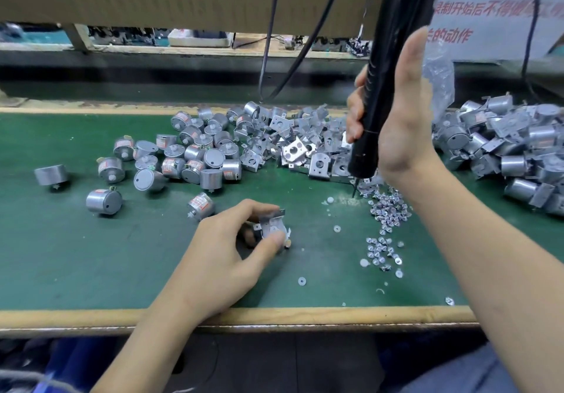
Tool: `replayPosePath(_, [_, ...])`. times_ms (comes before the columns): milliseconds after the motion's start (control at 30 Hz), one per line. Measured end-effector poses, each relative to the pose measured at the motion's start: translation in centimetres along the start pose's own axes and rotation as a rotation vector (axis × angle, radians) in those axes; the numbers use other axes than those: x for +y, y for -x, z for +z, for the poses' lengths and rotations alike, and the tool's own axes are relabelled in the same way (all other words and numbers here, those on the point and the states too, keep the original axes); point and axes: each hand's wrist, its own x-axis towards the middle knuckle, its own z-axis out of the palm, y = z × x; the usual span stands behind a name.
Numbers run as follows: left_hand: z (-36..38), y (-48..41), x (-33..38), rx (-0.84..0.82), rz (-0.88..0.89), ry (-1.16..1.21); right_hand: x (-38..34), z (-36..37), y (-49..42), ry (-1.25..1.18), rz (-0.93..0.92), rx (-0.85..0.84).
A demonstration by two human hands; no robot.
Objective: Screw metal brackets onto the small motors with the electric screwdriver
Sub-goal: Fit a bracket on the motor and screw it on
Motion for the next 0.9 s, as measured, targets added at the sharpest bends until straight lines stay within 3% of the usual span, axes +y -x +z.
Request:
replayPosePath(333, [0.3,0.1,0.2,0.003,-0.115,0.079,1.3,-2.8,-0.8,0.035,-0.055,0.074])
replayPosePath(900, [0.3,0.2,0.0,0.017,-0.105,0.076,2.7,-2.7,-0.6,0.053,-0.074,0.08])
